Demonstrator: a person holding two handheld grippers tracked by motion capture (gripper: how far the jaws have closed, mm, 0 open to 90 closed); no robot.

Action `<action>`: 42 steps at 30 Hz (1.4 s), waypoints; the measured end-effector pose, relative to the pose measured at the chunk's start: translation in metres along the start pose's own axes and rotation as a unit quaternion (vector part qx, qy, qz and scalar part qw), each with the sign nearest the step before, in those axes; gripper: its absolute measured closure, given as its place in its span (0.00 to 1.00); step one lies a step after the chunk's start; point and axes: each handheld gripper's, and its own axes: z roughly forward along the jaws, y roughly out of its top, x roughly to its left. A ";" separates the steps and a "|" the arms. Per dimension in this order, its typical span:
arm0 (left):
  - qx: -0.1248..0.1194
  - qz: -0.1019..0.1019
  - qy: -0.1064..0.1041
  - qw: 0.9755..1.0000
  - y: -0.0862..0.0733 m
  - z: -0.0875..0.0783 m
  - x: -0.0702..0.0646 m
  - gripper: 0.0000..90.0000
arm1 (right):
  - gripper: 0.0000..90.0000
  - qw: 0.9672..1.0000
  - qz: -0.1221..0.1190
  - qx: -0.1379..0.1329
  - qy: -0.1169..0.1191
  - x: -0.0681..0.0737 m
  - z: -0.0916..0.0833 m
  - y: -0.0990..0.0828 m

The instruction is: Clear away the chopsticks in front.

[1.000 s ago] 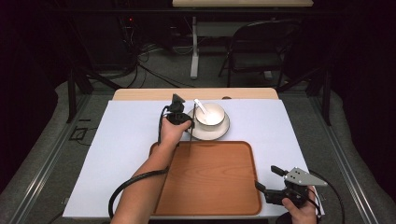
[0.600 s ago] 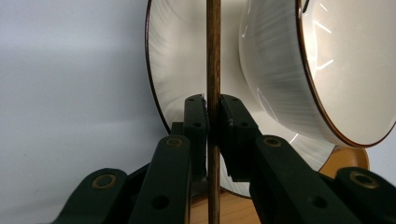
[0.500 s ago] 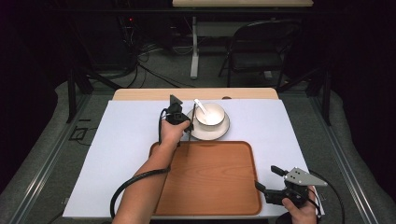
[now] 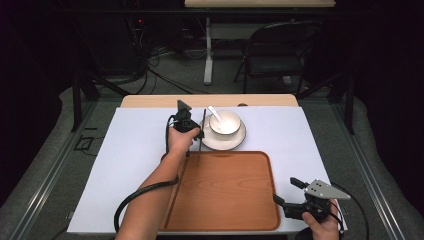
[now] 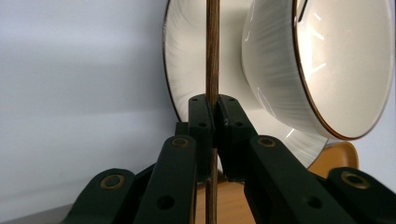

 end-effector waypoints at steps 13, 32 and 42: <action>-0.021 0.008 -0.001 1.000 -0.011 -0.063 0.025 0.94 | 0.16 1.000 0.002 0.000 -0.002 0.000 0.000 0.000; -0.020 0.031 -0.019 0.999 -0.071 -0.126 0.054 0.94 | 0.16 1.000 0.005 0.002 -0.002 0.000 0.002 0.001; -0.016 0.026 -0.023 0.999 -0.103 -0.136 0.067 0.94 | 0.16 1.000 0.005 0.004 -0.002 0.000 0.003 0.002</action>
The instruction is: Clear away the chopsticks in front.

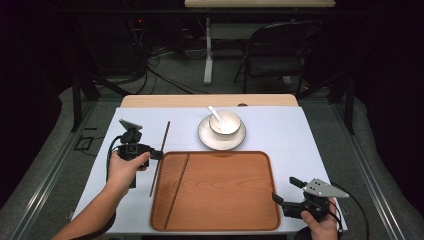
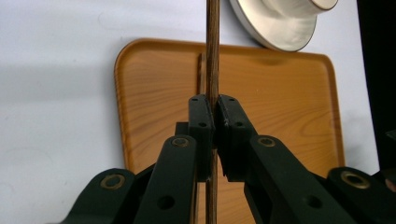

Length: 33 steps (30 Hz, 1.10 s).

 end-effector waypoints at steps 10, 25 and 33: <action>0.015 0.005 -0.004 1.000 -0.031 0.009 0.007 0.94 | 0.16 1.000 0.000 0.001 -0.001 0.000 0.000 0.000; 0.065 0.013 0.006 0.998 -0.057 0.053 0.010 0.94 | 0.16 1.000 -0.002 -0.001 -0.001 0.000 0.000 0.000; 0.073 0.018 0.015 0.997 -0.058 0.060 0.011 0.94 | 0.16 1.000 -0.002 -0.002 -0.001 0.000 0.000 0.000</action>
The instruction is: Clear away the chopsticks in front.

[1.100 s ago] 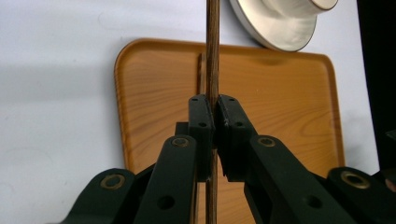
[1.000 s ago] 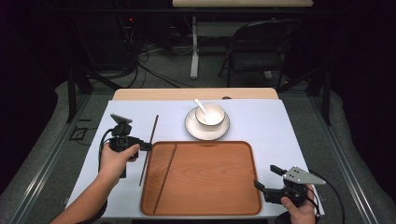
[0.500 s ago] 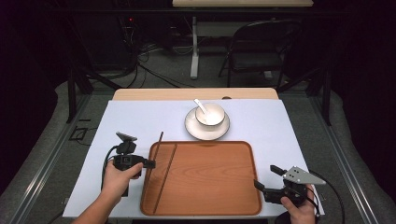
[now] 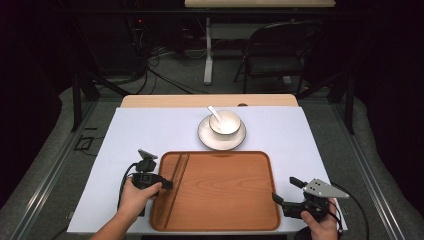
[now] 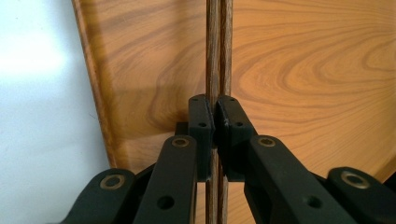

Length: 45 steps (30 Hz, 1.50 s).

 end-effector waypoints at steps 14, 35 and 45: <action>0.004 -0.008 0.009 1.000 0.001 0.004 0.004 0.93 | 0.16 1.000 -0.002 0.000 0.000 0.000 0.000 0.000; -0.033 0.011 0.009 0.999 -0.001 -0.013 0.002 0.87 | 0.16 1.000 -0.003 0.001 0.000 0.000 0.000 0.000; -0.115 0.041 0.018 0.992 -0.009 -0.036 0.014 0.62 | 0.16 1.000 -0.002 0.001 0.000 0.000 0.000 0.000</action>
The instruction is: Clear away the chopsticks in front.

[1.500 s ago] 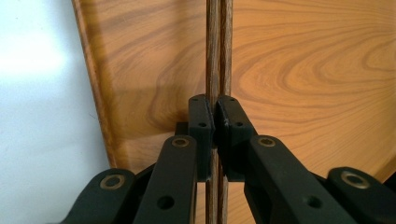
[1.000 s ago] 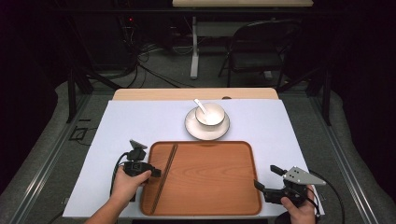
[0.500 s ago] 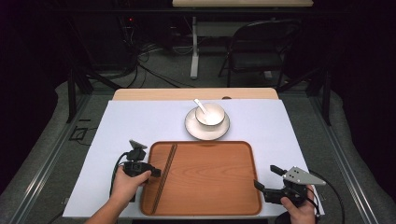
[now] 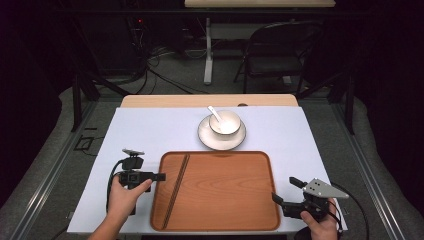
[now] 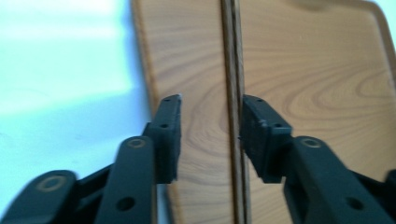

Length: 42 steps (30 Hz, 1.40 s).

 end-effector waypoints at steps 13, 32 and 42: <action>-0.106 0.024 0.057 0.992 -0.031 -0.023 0.030 0.46 | 0.16 1.000 0.004 0.002 -0.003 0.000 0.000 0.000; -0.111 0.050 0.098 0.988 -0.050 -0.008 0.036 0.45 | 0.16 1.000 0.004 0.002 -0.001 0.000 0.000 0.000; -0.110 0.062 0.099 0.987 -0.051 -0.007 0.034 0.45 | 0.16 1.000 0.001 0.001 0.002 0.000 0.000 0.000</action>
